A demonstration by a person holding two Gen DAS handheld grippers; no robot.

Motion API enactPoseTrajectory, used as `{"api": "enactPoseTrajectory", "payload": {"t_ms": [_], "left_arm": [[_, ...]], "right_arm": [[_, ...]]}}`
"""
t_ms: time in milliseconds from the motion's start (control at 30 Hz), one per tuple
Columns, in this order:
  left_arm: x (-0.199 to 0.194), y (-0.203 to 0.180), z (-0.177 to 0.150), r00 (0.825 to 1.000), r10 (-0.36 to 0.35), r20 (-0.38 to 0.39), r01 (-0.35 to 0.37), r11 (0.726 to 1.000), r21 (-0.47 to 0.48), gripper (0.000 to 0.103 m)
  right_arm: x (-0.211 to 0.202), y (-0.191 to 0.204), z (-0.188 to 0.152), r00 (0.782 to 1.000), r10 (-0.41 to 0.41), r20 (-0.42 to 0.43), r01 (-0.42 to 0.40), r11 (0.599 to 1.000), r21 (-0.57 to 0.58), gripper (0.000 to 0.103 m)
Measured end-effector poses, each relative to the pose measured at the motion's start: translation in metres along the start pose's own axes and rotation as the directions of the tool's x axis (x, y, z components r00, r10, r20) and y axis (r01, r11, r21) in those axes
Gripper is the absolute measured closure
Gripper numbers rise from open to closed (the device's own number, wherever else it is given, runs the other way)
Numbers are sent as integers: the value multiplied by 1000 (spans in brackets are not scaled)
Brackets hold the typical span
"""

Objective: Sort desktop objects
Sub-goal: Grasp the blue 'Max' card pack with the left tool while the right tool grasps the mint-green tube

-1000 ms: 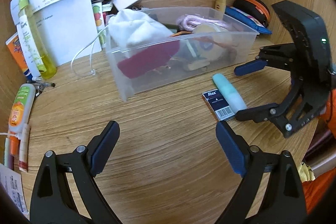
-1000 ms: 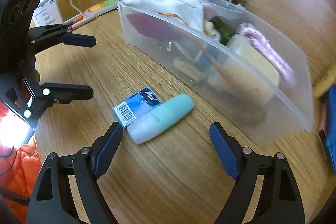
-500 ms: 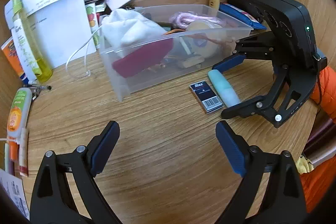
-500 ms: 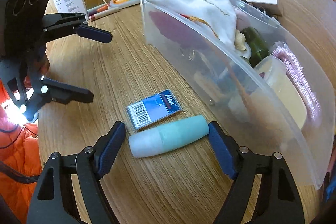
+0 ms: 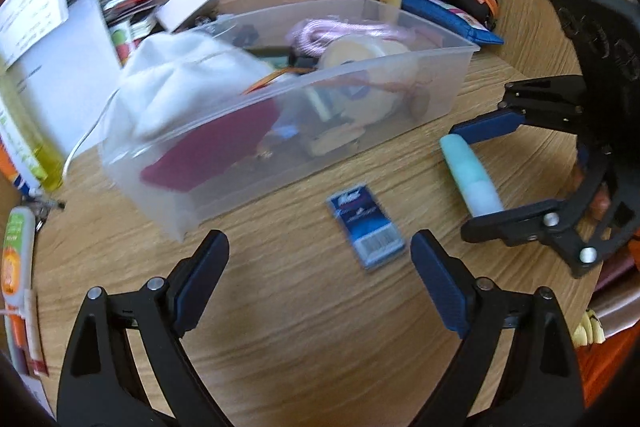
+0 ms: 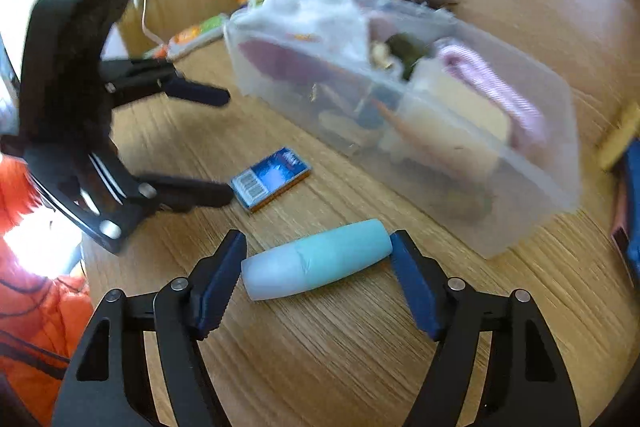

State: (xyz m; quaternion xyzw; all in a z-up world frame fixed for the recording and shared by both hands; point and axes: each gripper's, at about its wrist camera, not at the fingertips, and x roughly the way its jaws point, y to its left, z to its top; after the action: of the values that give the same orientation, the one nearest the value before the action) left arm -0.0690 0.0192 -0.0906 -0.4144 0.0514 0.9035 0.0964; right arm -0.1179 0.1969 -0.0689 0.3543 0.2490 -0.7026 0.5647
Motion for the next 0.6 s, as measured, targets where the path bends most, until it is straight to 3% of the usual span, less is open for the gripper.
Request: {"api": "enactPoseTrajectory", "payload": {"t_ms": [167,300,367,433,600], "left_arm": [[8,-14,9,1000,5,-11,-5,999,38,35],[13,-16,13,999,-11,-39,12,1000,26,54],[11,-17,13,999,-10,-37,11,999,31,72],[9,-19,13,999,-15,-36,17,999,36,76],[7,-22,15,999,-10,-34,11,1000,22,77]], "right_arm": [[-21,-10,-5,994,27,102,-33,998,57,32],[-26,-16,-5,991,26,134,-37,996,85,32],[-30,-18,-5,988,27,149,-41,995,90,32],[-31,-19,-6,987,27,158,-42,995,92,32],[-29,-22,-7,986,26,164,-42,995,95,32]]}}
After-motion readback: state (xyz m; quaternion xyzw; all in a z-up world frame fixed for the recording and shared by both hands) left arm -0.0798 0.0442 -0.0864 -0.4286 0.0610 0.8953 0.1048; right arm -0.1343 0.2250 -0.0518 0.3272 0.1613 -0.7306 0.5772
